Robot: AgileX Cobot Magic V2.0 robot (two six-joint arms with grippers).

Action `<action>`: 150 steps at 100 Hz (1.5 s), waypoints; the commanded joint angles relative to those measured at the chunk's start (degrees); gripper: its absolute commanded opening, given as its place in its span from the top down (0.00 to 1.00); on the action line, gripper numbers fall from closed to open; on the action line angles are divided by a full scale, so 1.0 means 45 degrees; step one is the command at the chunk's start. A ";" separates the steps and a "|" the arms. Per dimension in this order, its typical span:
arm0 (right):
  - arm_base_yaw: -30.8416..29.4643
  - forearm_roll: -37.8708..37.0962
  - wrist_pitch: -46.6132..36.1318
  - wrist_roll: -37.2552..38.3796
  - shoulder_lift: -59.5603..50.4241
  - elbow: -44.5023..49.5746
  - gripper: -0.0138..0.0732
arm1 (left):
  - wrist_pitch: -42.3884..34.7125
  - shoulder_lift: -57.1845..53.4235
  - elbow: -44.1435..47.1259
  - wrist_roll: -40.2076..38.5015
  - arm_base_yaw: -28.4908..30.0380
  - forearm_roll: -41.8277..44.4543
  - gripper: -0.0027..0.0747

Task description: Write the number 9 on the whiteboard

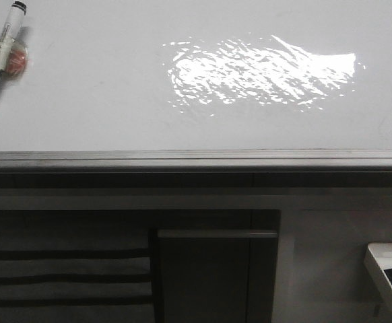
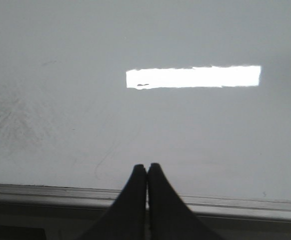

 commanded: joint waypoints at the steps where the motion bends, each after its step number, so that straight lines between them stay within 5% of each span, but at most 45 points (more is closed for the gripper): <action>1: -0.0076 -0.0021 -0.1020 0.0000 -0.0221 0.0334 0.92 | -0.1007 -0.0316 0.0405 0.0003 0.0027 -0.0091 0.99; 52: -0.0076 -0.0021 -0.1020 0.0000 -0.0221 0.0334 0.92 | -0.1090 -0.0316 0.0405 0.0003 0.0027 -0.0091 0.99; 78: -0.0076 -0.0021 -0.1654 0.0000 -0.0221 0.0334 0.92 | -0.2575 -0.0316 0.0381 0.0003 0.0027 -0.0091 0.99; 91: -0.0076 0.1318 -0.2603 0.0153 -0.0221 -0.0063 0.92 | -0.2775 -0.0316 -0.0211 0.0003 0.0027 -0.0146 0.99; 122: -0.0076 0.0675 0.2132 -0.0254 0.1565 -0.4527 0.92 | -0.0188 0.1102 -0.4099 0.0003 0.0027 -0.0087 0.99; 150: -0.0076 0.0105 0.4166 -0.0254 0.4874 -0.7442 0.92 | 0.2235 0.4435 -0.7203 0.0027 0.0027 0.0570 0.99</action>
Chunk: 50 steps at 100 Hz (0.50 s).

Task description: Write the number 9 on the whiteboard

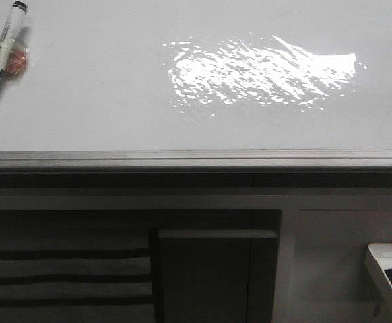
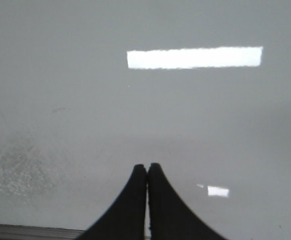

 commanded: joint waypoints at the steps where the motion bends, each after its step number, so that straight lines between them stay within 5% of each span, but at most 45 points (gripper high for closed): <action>1: -0.0076 -0.0120 -0.0412 -0.0168 0.0926 -0.0877 0.92 | -0.0303 0.0949 -0.0976 0.0027 0.0027 0.0095 0.99; 50: -0.0076 -0.0120 -0.0475 -0.0168 0.1753 -0.0947 0.92 | -0.0494 0.2111 -0.1032 0.0027 0.0027 0.0095 0.99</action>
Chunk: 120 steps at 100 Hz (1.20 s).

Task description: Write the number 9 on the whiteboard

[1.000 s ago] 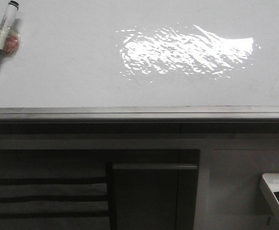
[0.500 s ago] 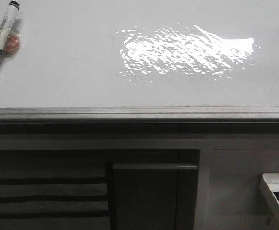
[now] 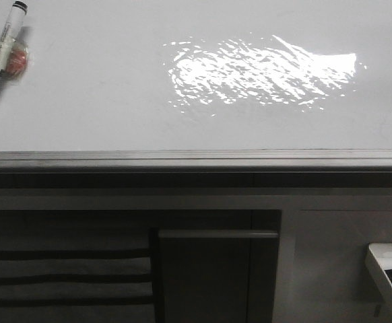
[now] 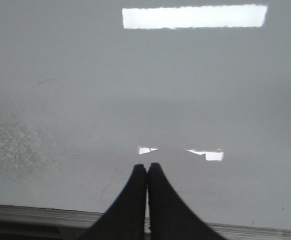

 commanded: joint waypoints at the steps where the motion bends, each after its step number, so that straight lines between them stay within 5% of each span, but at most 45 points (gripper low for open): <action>1: -0.0076 -0.0120 -0.0879 -0.0114 0.0175 -0.0453 0.92 | -0.0913 0.0160 -0.0457 0.0027 0.0027 0.0015 0.99; 35: -0.0076 -0.1200 -0.0550 -0.0114 0.0175 -0.0356 0.87 | -0.0828 0.0160 -0.0404 0.0027 0.0027 0.1274 0.97; 42: -0.0076 -0.1259 -0.0216 -0.0114 0.0175 -0.0356 0.74 | -0.0828 0.0160 -0.0404 0.0027 0.0027 0.1274 0.85; 59: -0.0076 -0.1259 0.0067 -0.0114 0.0175 -0.0356 0.24 | -0.0655 0.0168 -0.0372 0.0027 0.0027 0.1581 0.27; 66: -0.0076 -0.1259 0.0067 -0.0114 0.0175 -0.0356 0.11 | -0.0655 0.0168 -0.0372 0.0027 0.0027 0.1489 0.17; 120: -0.0076 -0.1112 0.0044 -0.0114 0.0175 -0.0356 0.07 | -0.1015 0.0422 -0.0363 0.0027 0.0027 0.1554 0.16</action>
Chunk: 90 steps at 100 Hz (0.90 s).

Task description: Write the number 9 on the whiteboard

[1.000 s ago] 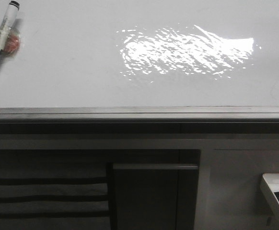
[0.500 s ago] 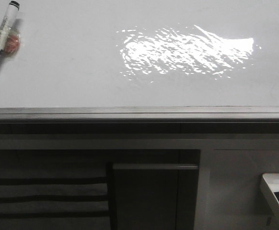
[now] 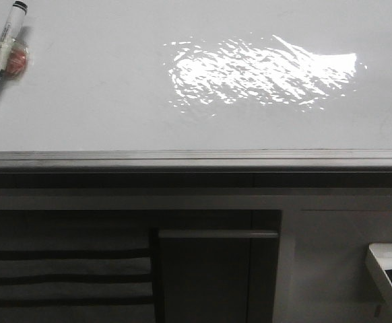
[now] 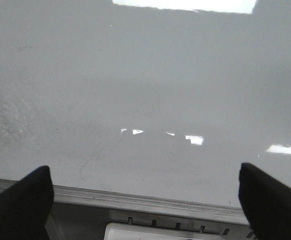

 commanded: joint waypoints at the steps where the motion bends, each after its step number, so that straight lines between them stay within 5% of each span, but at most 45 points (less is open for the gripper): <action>1: -0.0076 -0.0010 -0.0900 -0.0114 0.0175 -0.0356 0.07 | -0.1014 0.0385 -0.0363 -0.0002 0.0027 0.0054 0.16; 40: -0.0076 0.0044 -0.1031 -0.0114 0.0175 -0.0356 0.07 | -0.0382 0.4823 -0.0974 0.0647 -0.1091 0.0094 0.18; 74: -0.0076 0.0044 -0.0979 -0.0114 0.0175 -0.0333 0.07 | -0.2301 0.8760 -0.1955 0.0647 -0.1550 0.0045 0.44; 90: -0.0076 0.0044 -0.0979 -0.0114 0.0175 -0.0195 0.07 | -0.2813 0.9920 -0.2363 0.0647 -0.1646 0.0069 0.47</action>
